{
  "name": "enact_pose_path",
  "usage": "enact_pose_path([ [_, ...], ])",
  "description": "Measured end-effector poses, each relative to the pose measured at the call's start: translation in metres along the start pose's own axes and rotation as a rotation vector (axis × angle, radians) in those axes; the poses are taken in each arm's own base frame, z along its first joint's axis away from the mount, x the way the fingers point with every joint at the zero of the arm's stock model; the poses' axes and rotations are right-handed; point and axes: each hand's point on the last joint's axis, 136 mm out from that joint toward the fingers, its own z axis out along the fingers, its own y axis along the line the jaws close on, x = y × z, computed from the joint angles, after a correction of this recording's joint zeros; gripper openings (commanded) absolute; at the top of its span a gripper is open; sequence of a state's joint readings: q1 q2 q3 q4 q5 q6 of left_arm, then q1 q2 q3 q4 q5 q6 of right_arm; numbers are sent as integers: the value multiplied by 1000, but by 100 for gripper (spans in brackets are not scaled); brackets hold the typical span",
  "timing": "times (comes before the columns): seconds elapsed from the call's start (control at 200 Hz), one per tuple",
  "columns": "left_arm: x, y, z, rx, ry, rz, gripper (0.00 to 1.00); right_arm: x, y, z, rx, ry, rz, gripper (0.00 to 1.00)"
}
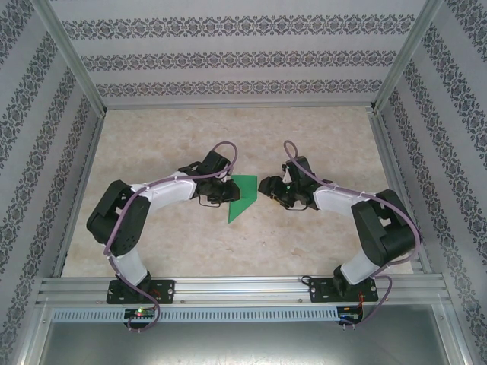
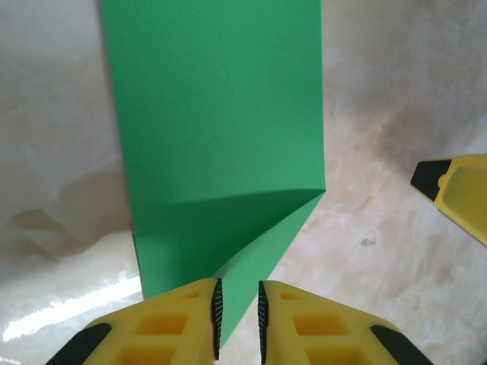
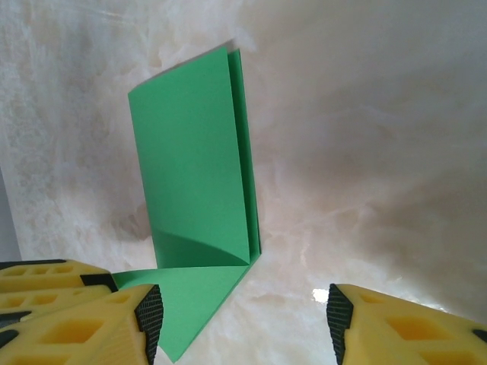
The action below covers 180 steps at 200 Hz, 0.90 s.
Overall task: Fold a paper plane with a square sheet of paper (pick it up from the middle)
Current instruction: Third fold the triangle at the center of the table, then fourth fold the wing at the center of the table.
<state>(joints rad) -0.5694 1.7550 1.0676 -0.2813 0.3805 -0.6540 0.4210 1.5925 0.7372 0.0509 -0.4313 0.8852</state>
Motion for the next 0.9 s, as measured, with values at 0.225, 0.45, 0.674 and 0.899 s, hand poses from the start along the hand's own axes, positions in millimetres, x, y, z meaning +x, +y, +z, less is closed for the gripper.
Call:
enact_pose_path([
  [0.225, 4, 15, 16, -48, 27, -16, 11, 15, 1, 20, -4, 60, 10, 59],
  [0.45, 6, 27, 24, -96, 32, -24, 9, 19, 10, 28, -36, 88, 19, 54],
  [0.674, 6, 29, 25, -108, 29, -25, 8, 20, 17, 35, -62, 104, 23, 49],
  [0.899, 6, 29, 25, -108, 29, -25, 8, 20, 23, 37, -84, 114, 26, 43],
])
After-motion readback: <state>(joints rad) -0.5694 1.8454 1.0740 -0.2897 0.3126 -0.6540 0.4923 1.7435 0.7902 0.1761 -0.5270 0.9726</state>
